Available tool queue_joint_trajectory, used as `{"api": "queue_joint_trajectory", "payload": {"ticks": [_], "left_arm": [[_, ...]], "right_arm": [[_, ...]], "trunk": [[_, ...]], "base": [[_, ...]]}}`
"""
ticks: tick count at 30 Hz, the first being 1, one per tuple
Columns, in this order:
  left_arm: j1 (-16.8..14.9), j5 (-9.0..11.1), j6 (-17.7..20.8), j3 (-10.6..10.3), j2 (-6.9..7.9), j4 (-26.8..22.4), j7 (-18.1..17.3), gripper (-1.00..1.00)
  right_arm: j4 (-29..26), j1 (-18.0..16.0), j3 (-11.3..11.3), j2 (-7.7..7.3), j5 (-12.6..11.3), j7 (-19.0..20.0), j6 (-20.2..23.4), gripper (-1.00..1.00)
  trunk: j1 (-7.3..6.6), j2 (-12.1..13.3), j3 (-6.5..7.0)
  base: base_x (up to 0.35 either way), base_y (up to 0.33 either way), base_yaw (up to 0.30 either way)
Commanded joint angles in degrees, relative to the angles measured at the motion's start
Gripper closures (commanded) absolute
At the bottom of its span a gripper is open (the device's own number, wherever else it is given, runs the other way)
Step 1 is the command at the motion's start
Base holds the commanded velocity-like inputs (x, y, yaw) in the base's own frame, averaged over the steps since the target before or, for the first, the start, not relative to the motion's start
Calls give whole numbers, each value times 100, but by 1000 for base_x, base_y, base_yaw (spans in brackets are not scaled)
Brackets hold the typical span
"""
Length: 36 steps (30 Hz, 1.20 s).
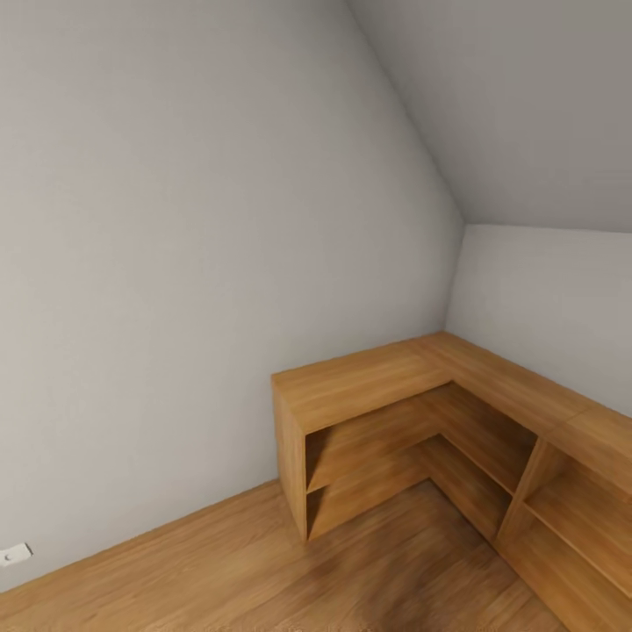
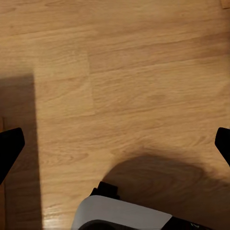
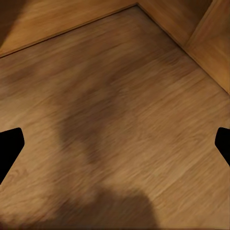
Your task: In the bedroom, organize the workspace by keeping the computer under the desk, ensuring the monitor is on the desk, placing the keyboard on the desk next to the monitor, placing the mouse on the desk next to the keyboard, moving the folder from the swivel chair onto the desk next to the mouse, stacking the notebook on top of the folder with the pen on top of the notebook, and positioning the swivel chair next to the desk.
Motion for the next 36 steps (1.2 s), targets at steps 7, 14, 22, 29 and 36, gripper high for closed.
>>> {"api": "queue_joint_trajectory", "payload": {"ticks": [7, 14, 22, 29, 36], "left_arm": [[1, 11, -10, 8, -5, -11, -4, -100], [3, 3, -15, 0, -5, -11, -9, -100], [-2, 4, -16, -3, -6, -11, -15, -100], [0, 10, -8, -3, -6, -11, -14, -100], [-1, 11, -9, 2, -6, -11, -11, -100]], "right_arm": [[10, -6, 51, 6, -47, -14, -19, -100], [10, -6, 56, 6, -45, -9, -19, -100], [10, -6, 56, -2, -39, 0, -17, -100], [10, -6, 56, -9, -30, 9, -18, -100], [10, -6, 52, -11, -30, 17, -19, -100]], "trunk": [[0, -4, -69], [0, -4, -132], [0, -4, -200], [0, -4, -255], [0, -4, -298]], "base": [[117, 0, -46], [295, 0, -115], [305, -31, -152], [62, -15, -181], [4, -1, -225]]}}
